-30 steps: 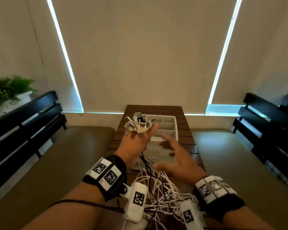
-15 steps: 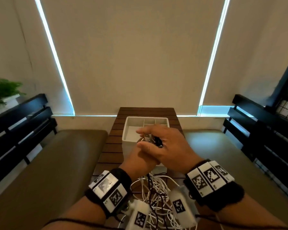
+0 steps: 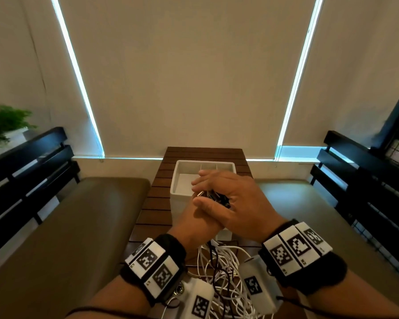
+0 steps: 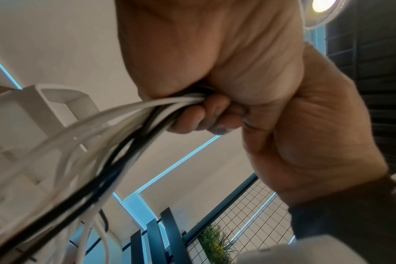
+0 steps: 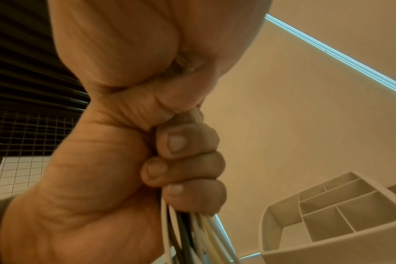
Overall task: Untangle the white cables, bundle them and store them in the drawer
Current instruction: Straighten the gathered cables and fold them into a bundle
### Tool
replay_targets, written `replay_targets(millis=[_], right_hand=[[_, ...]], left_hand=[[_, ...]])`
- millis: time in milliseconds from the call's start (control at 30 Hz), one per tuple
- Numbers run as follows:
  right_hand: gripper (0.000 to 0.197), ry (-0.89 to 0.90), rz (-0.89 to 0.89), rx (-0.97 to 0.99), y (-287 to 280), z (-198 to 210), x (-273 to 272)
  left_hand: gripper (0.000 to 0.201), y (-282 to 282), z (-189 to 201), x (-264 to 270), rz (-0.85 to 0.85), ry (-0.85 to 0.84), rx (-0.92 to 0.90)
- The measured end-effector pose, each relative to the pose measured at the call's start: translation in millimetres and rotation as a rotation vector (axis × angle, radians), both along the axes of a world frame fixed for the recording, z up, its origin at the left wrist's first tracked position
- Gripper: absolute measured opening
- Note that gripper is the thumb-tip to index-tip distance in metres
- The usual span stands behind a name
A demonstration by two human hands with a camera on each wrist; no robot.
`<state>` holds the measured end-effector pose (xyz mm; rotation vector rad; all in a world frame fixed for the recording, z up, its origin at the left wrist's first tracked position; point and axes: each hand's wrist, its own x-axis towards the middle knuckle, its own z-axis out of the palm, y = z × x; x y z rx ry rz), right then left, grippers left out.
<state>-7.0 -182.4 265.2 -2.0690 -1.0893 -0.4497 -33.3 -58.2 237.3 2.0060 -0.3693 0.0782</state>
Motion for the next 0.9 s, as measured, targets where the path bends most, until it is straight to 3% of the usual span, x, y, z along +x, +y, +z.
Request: replay_targets(millis=[100, 167, 200, 267, 367, 433, 500, 567, 700, 767, 833, 900], right_hand=[[0.067, 0.124, 0.010, 0.006, -4, 0, -3], [0.082, 0.195, -0.062, 0.016, -4, 0, -5], [0.081, 0.214, -0.089, 0.005, -3, 1, -5], [0.067, 0.206, -0.087, -0.026, -1, 1, -5], [0.047, 0.112, -0.060, -0.041, -3, 1, -3], [0.046, 0.056, -0.059, -0.072, -5, 1, -3], [0.050, 0.053, -0.044, -0.115, -6, 1, -4], [0.058, 0.083, -0.019, -0.156, -6, -1, -7], [0.072, 0.213, -0.015, -0.315, -8, 0, -11], [0.075, 0.215, -0.038, -0.416, -8, 5, -12], [0.084, 0.229, -0.045, -0.508, -8, 12, -14], [0.097, 0.280, -0.018, -0.544, -10, 19, -15]], left_hand=[[0.029, 1, -13, 0, 0.100, -0.021, -0.073], [0.013, -3, -8, -1, 0.110, 0.041, -0.055], [0.021, -4, -5, -4, 0.128, 0.093, -0.044], [0.026, -5, -1, -5, 0.138, 0.030, 0.002], [0.013, -6, -2, -1, 0.051, -0.070, 0.090], [0.014, -5, -3, -1, -0.001, -0.084, 0.095], [0.021, -4, -6, -2, -0.029, -0.105, 0.034], [0.011, -4, -8, -6, -0.062, -0.097, -0.002], [0.053, -9, -21, -14, 0.000, -0.056, 0.075], [0.033, -8, -28, -14, -0.021, -0.039, -0.014], [0.033, -6, -29, -15, 0.005, 0.057, -0.064], [0.017, -4, -33, -12, -0.058, 0.056, -0.053]])
